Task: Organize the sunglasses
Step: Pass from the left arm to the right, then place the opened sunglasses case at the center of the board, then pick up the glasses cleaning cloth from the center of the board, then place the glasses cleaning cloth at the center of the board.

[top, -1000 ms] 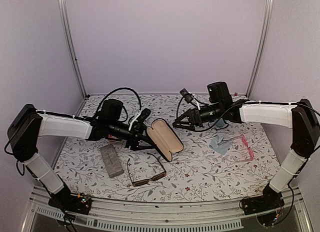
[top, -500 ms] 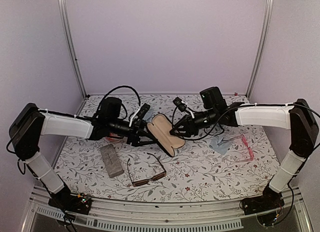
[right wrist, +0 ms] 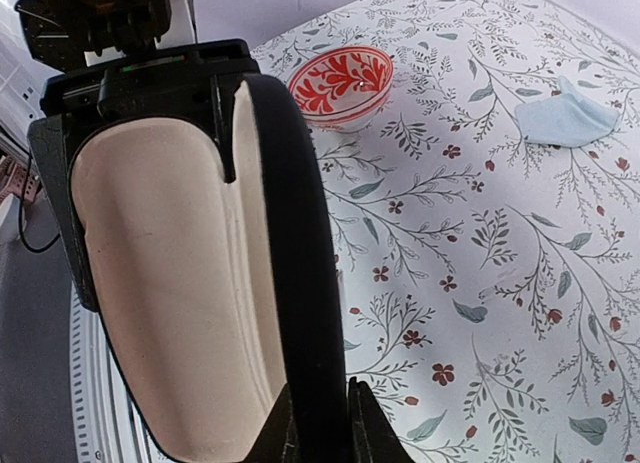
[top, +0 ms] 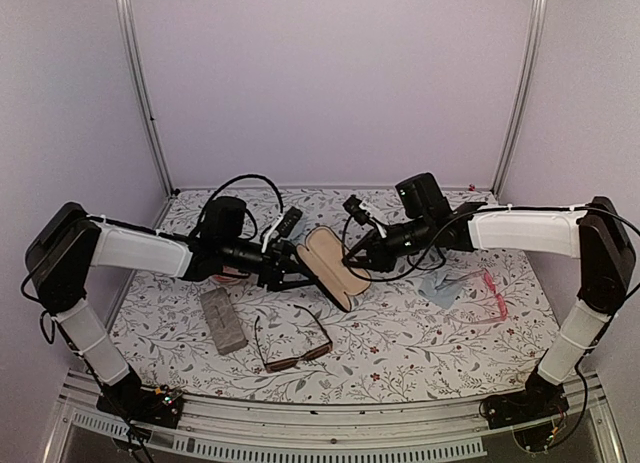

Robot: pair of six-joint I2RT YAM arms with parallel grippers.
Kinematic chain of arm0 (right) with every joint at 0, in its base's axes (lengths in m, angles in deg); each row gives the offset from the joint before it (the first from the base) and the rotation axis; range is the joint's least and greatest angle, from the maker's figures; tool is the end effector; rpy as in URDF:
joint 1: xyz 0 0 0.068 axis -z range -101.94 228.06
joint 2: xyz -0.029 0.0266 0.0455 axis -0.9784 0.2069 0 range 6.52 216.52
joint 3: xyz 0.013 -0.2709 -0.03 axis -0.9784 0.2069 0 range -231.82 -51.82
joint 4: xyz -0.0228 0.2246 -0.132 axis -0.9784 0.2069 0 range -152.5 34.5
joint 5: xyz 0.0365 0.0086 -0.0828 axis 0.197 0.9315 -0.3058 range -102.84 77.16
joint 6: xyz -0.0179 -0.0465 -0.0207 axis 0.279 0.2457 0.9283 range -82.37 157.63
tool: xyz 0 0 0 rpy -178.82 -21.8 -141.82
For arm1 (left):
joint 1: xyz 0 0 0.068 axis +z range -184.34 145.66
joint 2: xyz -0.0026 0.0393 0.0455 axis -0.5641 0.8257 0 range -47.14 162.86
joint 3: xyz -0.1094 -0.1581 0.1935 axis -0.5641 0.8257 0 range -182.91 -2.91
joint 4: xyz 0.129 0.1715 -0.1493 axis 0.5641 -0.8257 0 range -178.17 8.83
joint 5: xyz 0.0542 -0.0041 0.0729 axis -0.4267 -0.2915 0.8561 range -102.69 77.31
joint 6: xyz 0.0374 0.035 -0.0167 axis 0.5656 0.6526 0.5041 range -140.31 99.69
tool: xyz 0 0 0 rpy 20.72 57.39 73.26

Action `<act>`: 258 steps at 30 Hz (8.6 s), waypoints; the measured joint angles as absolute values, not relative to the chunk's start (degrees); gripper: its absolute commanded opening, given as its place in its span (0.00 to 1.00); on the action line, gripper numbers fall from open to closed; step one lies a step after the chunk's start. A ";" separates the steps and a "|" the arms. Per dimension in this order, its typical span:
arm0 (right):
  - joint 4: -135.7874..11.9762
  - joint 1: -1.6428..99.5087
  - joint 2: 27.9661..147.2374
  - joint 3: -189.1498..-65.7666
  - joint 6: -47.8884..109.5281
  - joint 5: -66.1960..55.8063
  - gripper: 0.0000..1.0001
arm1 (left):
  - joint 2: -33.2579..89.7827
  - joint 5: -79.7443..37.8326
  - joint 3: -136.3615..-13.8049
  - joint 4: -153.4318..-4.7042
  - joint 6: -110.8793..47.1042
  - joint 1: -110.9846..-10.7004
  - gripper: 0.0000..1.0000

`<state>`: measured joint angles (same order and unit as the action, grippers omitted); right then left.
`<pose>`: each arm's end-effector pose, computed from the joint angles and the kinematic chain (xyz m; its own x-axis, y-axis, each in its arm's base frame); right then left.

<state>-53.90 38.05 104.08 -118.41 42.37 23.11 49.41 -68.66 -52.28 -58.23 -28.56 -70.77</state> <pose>0.2738 0.2571 0.2351 -0.4147 -0.4354 -0.7990 -0.9044 0.2942 0.3091 0.2611 -0.2294 0.1982 -0.4619 0.2411 -0.8535 0.8832 0.0365 -0.4676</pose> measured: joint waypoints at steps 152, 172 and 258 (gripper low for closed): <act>-36.09 35.12 92.19 -108.23 24.47 6.74 0.03 | 38.50 -21.89 -47.01 -63.28 -31.38 -71.03 0.98; -45.27 28.22 74.77 -93.47 10.54 12.57 0.09 | 39.95 -21.60 -46.03 -58.95 -29.43 -82.05 0.98; -40.31 19.25 88.36 -102.81 17.21 -9.70 0.15 | 43.92 -17.25 -43.14 -56.13 -34.26 -87.88 0.87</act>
